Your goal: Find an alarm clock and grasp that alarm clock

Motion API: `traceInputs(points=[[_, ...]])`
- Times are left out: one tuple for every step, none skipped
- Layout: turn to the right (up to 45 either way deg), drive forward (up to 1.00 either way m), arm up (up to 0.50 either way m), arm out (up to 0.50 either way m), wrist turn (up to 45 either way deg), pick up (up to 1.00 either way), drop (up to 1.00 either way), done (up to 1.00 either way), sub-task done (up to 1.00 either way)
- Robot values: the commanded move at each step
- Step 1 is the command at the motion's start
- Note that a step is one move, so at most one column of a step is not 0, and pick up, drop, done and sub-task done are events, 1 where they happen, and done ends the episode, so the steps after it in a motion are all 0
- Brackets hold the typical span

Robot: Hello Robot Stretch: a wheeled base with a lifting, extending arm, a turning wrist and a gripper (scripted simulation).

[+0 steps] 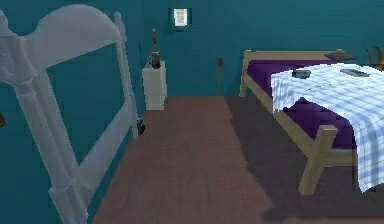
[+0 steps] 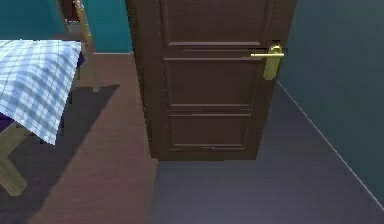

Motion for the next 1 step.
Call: traceInputs(points=[[-6.0, 0.0, 0.0, 0.0, 0.0, 0.0, 0.0, 0.0, 0.0]])
